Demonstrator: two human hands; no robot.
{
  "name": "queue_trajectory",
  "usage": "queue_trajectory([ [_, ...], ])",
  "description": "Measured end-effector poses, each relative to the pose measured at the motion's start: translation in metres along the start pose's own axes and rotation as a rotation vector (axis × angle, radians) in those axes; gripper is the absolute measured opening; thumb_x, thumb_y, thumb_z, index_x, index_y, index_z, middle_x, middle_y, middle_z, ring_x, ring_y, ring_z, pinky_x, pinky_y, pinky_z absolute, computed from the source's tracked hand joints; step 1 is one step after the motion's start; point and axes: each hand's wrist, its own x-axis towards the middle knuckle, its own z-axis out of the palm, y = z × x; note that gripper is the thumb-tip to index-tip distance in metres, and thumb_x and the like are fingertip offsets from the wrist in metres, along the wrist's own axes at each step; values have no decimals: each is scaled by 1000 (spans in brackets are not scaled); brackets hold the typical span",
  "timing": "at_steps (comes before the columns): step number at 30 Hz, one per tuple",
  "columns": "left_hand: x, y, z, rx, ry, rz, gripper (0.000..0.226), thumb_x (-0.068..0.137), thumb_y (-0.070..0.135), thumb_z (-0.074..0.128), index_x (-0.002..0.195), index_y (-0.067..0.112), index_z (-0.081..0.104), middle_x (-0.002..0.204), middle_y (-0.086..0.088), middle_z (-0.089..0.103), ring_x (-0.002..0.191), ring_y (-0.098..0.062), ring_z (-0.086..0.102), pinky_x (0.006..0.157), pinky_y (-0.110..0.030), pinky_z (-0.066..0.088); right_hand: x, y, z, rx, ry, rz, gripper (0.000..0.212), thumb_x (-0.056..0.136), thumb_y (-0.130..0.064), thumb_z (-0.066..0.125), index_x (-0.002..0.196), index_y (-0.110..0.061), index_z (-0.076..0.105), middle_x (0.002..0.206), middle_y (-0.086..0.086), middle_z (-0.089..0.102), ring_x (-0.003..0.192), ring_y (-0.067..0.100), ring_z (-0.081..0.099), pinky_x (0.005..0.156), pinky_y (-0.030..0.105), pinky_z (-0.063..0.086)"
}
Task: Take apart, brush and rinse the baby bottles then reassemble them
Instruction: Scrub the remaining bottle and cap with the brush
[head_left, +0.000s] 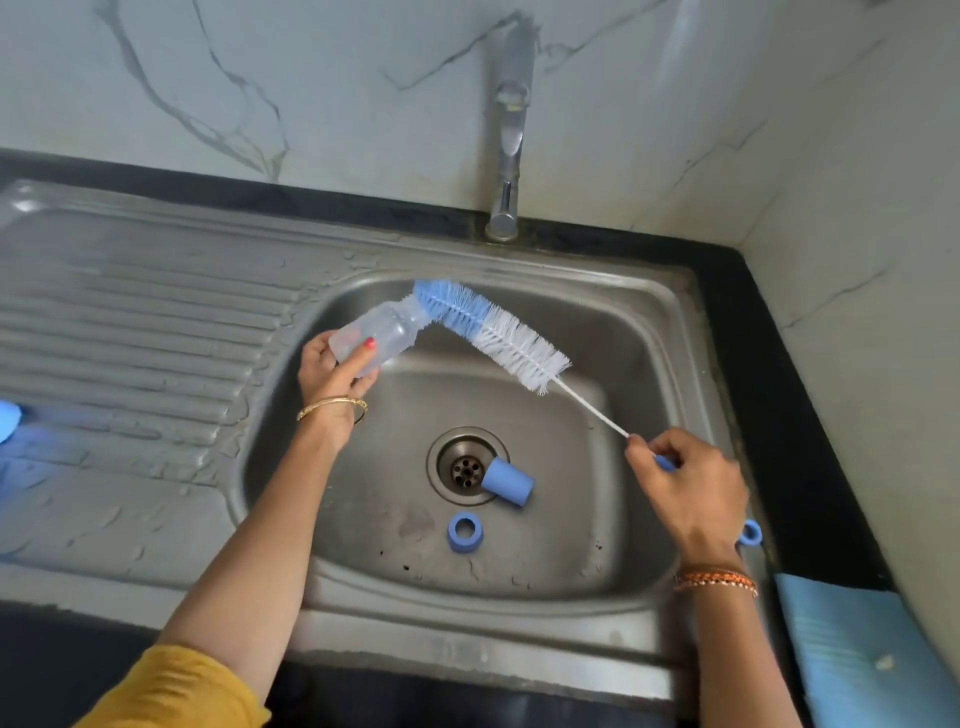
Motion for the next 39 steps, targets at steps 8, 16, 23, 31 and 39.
queue_trajectory([
  [8,5,19,-2,-258,89,-27,5,91,19,58,91,21,53,91,2,59,85,-13,59,71,-21,53,-7,2,2,-5,163,-196,41,69,-52,50,56,-14,58,45,3,46,46,26,50,49,21,28],
  [16,15,51,-3,-287,108,155,20,89,15,59,108,13,52,101,-3,63,96,-19,65,78,-35,57,5,6,0,69,243,-282,42,70,-51,48,55,-13,59,44,-1,44,45,22,52,52,23,35],
  [23,16,57,-13,-247,144,165,17,90,14,59,106,15,53,100,-2,62,98,-20,63,80,-34,56,11,-3,14,51,176,-422,42,73,-49,48,53,-13,57,43,1,48,42,11,42,44,16,26],
  [31,24,54,-5,-191,17,88,27,92,17,56,118,15,47,112,-4,58,100,-16,62,77,-29,57,5,-12,33,124,25,-693,33,85,-32,52,64,-10,65,53,-3,53,53,13,49,49,21,38],
  [39,18,54,10,-133,-102,195,42,73,21,66,110,21,46,105,0,53,94,-12,59,75,-28,56,2,-16,44,275,-311,-463,26,81,-35,56,60,-20,57,51,-8,39,48,3,33,48,12,27],
])
